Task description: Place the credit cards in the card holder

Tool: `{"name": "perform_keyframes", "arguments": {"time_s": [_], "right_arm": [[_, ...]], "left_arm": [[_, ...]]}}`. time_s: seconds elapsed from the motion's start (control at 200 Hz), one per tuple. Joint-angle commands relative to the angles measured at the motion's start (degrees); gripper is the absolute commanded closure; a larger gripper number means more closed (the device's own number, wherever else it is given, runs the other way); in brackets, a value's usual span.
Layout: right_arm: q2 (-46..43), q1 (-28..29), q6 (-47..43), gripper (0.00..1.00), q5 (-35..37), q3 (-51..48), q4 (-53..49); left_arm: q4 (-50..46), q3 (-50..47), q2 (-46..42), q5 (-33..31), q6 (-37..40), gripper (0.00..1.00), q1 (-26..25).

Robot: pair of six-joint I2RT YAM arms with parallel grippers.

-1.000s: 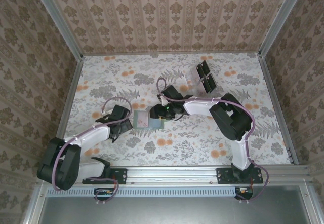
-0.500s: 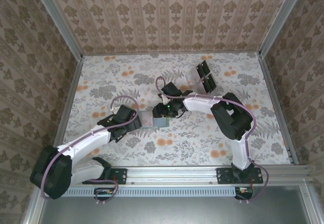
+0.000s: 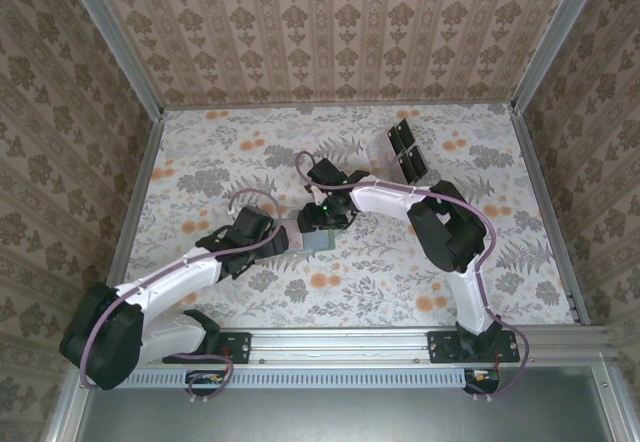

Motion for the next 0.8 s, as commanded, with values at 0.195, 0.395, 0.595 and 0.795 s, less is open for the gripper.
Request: {"name": "perform_keyframes", "arguments": {"time_s": [0.195, 0.395, 0.595, 0.795], "right_arm": [[4.66, 0.49, 1.3, 0.44, -2.86, 0.8, -2.94], [5.24, 0.31, 2.58, 0.44, -4.63, 0.9, -1.41], [5.38, -0.17, 3.32, 0.44, -5.68, 0.55, -0.49], [5.12, -0.39, 3.59, 0.44, -6.07, 0.06, 0.22]], "left_arm": [[5.14, -1.63, 0.5, 1.68, 3.13, 0.0, -2.95], [7.64, -0.35, 3.52, 3.15, 4.87, 0.0, -4.66], [9.69, 1.08, 6.8, 2.87, 5.54, 0.0, -6.0], [11.78, 2.22, 8.93, 2.77, 6.16, 0.0, -7.04]]}}
